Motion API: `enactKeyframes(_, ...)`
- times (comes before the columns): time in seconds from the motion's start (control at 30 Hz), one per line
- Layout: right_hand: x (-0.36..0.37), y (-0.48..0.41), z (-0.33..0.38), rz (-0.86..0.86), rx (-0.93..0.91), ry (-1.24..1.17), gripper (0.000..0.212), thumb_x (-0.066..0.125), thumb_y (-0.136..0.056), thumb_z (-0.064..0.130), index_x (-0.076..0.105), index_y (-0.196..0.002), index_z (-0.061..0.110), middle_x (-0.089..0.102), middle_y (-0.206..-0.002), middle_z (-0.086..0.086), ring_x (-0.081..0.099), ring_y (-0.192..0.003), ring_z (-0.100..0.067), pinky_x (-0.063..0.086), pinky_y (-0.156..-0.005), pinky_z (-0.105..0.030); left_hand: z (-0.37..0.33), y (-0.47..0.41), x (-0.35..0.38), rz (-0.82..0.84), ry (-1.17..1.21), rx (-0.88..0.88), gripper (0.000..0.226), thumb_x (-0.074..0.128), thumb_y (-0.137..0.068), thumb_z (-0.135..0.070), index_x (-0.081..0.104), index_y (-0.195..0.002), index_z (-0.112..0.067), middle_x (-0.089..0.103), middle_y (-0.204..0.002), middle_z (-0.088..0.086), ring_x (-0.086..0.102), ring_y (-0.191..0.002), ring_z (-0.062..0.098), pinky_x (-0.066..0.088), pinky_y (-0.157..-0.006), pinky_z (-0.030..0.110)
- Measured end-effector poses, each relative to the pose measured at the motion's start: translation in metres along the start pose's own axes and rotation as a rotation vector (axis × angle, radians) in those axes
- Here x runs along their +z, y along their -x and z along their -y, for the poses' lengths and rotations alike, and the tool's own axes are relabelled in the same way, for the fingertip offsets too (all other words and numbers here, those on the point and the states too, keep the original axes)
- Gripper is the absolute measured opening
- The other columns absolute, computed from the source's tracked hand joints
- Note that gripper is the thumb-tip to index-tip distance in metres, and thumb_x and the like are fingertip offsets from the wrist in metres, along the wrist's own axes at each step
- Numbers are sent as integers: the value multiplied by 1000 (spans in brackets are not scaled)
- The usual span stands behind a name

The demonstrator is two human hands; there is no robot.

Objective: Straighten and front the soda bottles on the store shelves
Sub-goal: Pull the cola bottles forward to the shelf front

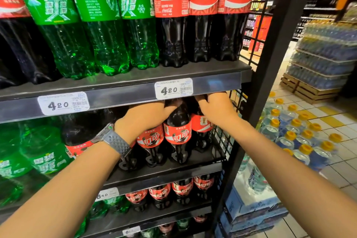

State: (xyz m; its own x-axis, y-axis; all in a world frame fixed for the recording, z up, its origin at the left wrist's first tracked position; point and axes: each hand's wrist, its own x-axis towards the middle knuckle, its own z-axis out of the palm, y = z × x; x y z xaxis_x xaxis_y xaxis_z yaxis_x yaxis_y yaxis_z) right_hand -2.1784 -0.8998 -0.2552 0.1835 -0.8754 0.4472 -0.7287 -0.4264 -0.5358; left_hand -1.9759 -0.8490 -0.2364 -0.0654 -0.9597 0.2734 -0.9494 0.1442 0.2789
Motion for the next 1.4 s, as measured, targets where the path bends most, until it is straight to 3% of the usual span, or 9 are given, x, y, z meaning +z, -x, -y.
enactKeyframes(0.13,-6,4,-4,-103,-44,38,47,57,-89,28,31,-50,22,31,-42,6,32,-37,-8,19,-43,-21,-9,-9,8,181,51,1,91,46,-76,-78,12,-150,-37,25,-156,-6,35,-137,21,33,-106,35)
enactKeyframes(0.3,-8,-4,-20,-38,257,-105,39,61,-83,30,45,-52,12,44,-49,-1,44,-46,-15,29,-46,-22,-13,-10,17,144,-14,-48,86,52,-84,-65,15,-151,-25,31,-154,3,43,-130,27,39,-94,36)
enactKeyframes(0.4,-7,-13,-15,108,331,-149,34,61,-83,53,58,-81,20,56,-73,5,52,-61,-12,39,-50,-22,-15,-10,18,176,-66,-101,79,49,-86,-64,25,-147,-19,47,-143,8,56,-113,29,40,-77,33)
enactKeyframes(0.6,3,-22,-11,355,233,69,55,40,-93,57,49,-133,20,55,-131,-7,54,-115,-30,43,-88,-33,-15,-12,18,195,-57,-150,74,48,-85,-66,40,-137,-13,62,-88,-1,52,-66,13,33,-56,29)
enactKeyframes(0.7,6,-18,-18,270,234,152,62,34,-87,70,61,-112,20,64,-107,-7,60,-100,-30,44,-74,-30,-15,-13,19,183,-54,-163,74,49,-84,-67,38,-138,-17,65,-105,3,55,-71,15,33,-56,27)
enactKeyframes(0.83,0,-11,-18,150,214,274,52,41,-87,64,60,-71,18,49,-60,4,53,-62,-20,27,-49,-24,-15,-14,19,215,-46,-179,49,47,-84,-69,48,-102,-24,58,-67,-3,53,-59,10,29,-48,26)
enactKeyframes(0.93,-6,-7,-17,2,106,286,23,53,-88,36,58,-79,16,45,-65,4,54,-70,-27,36,-57,-27,-14,-15,21,184,-33,-184,64,48,-84,-68,43,-126,-20,53,-53,-8,50,-50,5,29,-46,26)
enactKeyframes(1.07,-11,-4,-12,100,82,431,35,48,-90,28,47,-58,16,41,-56,3,54,-67,-27,43,-63,-32,-12,-16,23,212,2,-178,74,47,-85,-67,32,-140,-20,44,-29,-11,42,-38,3,28,-44,27)
enactKeyframes(1.4,-19,19,-7,122,99,349,56,43,-91,60,48,-60,13,48,-61,-1,50,-59,-19,28,-46,-26,-27,17,23,-102,-82,-83,52,49,-87,-61,52,-104,-12,55,-75,3,62,-82,31,41,-62,34)
